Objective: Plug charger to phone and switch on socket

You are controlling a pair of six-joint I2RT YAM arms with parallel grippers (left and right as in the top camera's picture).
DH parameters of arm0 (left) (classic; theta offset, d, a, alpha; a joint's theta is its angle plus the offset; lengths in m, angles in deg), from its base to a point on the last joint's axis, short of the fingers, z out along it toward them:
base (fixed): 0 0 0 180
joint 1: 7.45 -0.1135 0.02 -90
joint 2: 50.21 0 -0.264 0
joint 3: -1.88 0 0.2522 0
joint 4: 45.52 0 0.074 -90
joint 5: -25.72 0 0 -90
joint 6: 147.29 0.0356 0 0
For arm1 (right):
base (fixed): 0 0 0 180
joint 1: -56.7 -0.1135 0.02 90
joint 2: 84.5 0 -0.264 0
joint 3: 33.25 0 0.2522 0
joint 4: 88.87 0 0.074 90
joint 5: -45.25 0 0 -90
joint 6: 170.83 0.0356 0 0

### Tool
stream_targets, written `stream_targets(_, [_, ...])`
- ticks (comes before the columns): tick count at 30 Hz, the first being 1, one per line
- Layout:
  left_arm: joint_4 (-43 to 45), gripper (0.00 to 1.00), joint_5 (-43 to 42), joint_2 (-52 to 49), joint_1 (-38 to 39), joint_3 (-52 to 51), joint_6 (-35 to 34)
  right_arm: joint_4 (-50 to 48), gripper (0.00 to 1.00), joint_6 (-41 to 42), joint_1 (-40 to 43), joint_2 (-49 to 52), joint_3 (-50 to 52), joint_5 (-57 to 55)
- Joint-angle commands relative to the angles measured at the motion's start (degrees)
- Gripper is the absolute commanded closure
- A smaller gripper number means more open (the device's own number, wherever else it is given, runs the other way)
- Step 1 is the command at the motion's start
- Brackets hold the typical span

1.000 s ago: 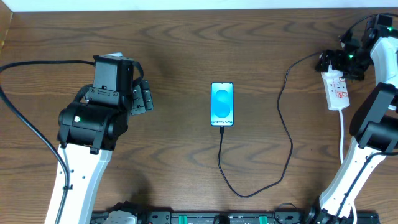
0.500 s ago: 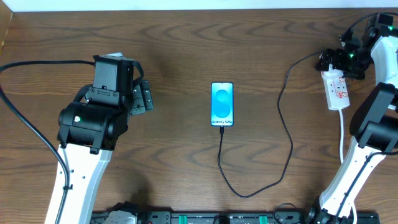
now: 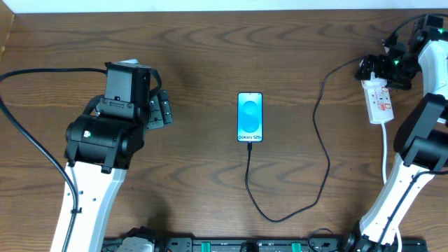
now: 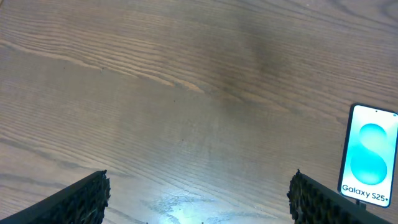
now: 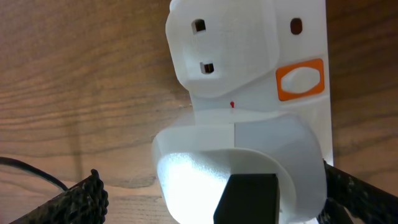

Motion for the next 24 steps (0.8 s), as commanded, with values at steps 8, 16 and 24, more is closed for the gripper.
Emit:
stream_targets(8, [-0.13, 0.08, 0.52, -0.04, 0.07, 0.31, 0.31, 2.01, 0.01, -0.20, -0.15, 0.57, -1.44, -0.17])
stream_targets(16, [-0.13, 0.08, 0.52, -0.04, 0.07, 0.31, 0.31, 1.25, 0.01, -0.17, -0.28, 0.61, -0.72, 1.97])
stream_targets(24, [-0.13, 0.08, 0.52, -0.04, 0.07, 0.31, 0.31, 1.38, 0.01, 0.11, -0.85, 0.63, 2.82, 3.06])
